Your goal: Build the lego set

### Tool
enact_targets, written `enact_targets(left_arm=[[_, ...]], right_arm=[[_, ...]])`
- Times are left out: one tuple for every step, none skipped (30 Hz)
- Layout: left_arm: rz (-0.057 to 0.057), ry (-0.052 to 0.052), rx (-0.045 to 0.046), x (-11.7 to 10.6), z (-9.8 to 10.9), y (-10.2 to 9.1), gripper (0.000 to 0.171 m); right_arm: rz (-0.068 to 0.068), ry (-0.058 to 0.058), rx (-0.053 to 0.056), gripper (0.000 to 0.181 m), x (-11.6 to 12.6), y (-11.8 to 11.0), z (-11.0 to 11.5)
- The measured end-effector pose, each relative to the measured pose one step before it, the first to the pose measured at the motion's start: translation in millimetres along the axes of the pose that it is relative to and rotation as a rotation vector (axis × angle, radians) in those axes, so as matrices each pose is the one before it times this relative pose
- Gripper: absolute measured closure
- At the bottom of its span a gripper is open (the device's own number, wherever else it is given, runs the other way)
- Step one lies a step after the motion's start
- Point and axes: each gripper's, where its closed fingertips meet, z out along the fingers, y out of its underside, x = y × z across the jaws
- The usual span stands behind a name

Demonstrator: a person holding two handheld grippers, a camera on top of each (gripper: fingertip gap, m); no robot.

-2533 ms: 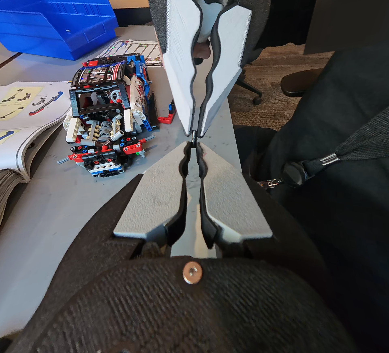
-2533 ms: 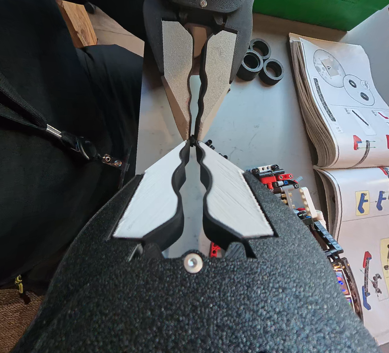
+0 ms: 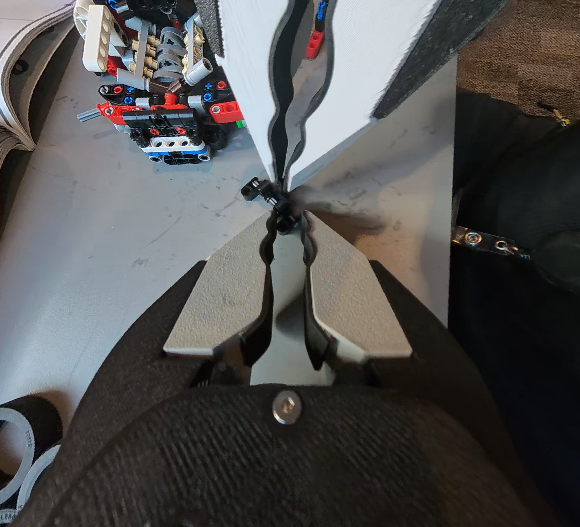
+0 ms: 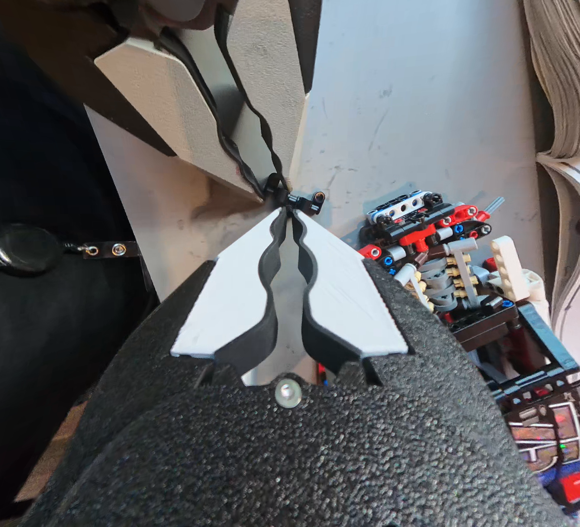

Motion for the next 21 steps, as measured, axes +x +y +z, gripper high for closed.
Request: enact_targets(left_arm=[[-0.0001,-0.0012,0.00022,-0.23,0.06,-0.08,0.159],[-0.0001,-0.0024,-0.0002,-0.26,0.11,0.05,0.159],[-0.0016,-0.0024,-0.00011,-0.42,-0.07,0.08,0.159],[-0.0021,0.0002,0.00004,-0.18,-0.06,0.07,0.16],[-0.0012,-0.0001,0.00004,-0.21,-0.07,-0.06,0.159],[-0.0008,-0.0004,-0.00004,-0.13,-0.01,0.01,0.159],[0.0004,-0.0018,-0.00006,-0.13,0.0,0.0,0.159],[0.0019,-0.0021,-0.00007,0.0,0.07,0.06,0.159],[-0.0001,-0.0006,0.00008,0.06,0.01,-0.02,0.159],[-0.0034,0.0014,0.00028,-0.13,0.01,0.0,0.159],[-0.0044,0.003,0.00034,0.02,0.01,-0.01,0.159],[-0.0047,0.0038,0.00038,-0.05,-0.05,0.04,0.159],[-0.005,0.0044,0.00031,-0.1,-0.03,-0.12,0.159],[-0.0048,0.0032,0.00016,-0.06,-0.02,0.01,0.159],[-0.0016,-0.0089,-0.00001,-1.34,-0.06,0.06,0.159],[0.0018,-0.0118,-0.00019,-1.42,-0.06,0.06,0.159],[0.0013,-0.0065,-0.00042,-0.58,-0.03,0.04,0.159],[0.0017,-0.001,0.0,0.09,-0.05,0.03,0.159],[0.0001,0.002,0.00171,0.27,0.12,-0.24,0.159],[0.0005,0.0016,-0.00023,0.11,0.21,-0.04,0.159],[-0.0019,-0.0082,-0.00121,-1.14,-0.19,0.27,0.159]], right_arm=[[-0.0299,-0.0034,-0.0106,0.178,0.09,0.2,-0.02],[-0.044,0.0033,-0.0081,0.178,0.31,-0.71,0.3],[-0.0427,-0.0003,-0.0067,0.178,0.29,-0.41,0.3],[-0.0361,-0.0079,0.0005,0.178,-0.07,-0.18,0.13],[-0.0111,-0.013,0.0074,0.178,0.15,-0.56,0.15],[0.0073,-0.0168,0.0071,0.178,0.07,-0.62,0.2],[0.0111,-0.0114,-0.0001,0.178,0.33,-0.62,0.22],[0.0235,-0.007,0.0056,0.178,-0.02,-1.47,0.69],[0.037,-0.0106,0.0187,0.178,0.05,-0.75,0.41],[0.0492,-0.016,0.0216,0.178,0.05,1.13,-0.59],[0.0161,-0.0004,0.0112,0.178,-0.29,2.71,-0.97],[-0.011,0.0089,0.0121,0.178,-0.98,1.64,-0.17],[-0.0152,0.0062,0.0059,0.178,-0.17,1.03,0.0],[-0.0112,0.001,-0.0018,0.178,0.36,0.09,0.05],[-0.0201,0.0125,-0.0122,0.178,1.74,-0.67,0.29],[-0.0442,0.0227,-0.0159,0.178,1.62,-1.09,0.48],[-0.053,0.021,-0.0107,0.178,0.41,-0.85,0.48],[-0.0312,0.0082,-0.004,0.178,-0.17,-0.22,0.45],[0.0038,-0.0113,-0.0145,0.178,0.43,2.44,1.72],[0.0319,-0.0263,0.0028,0.178,0.28,-0.39,2.18],[0.043,-0.0282,-0.002,0.179,0.96,-0.7,1.23]])
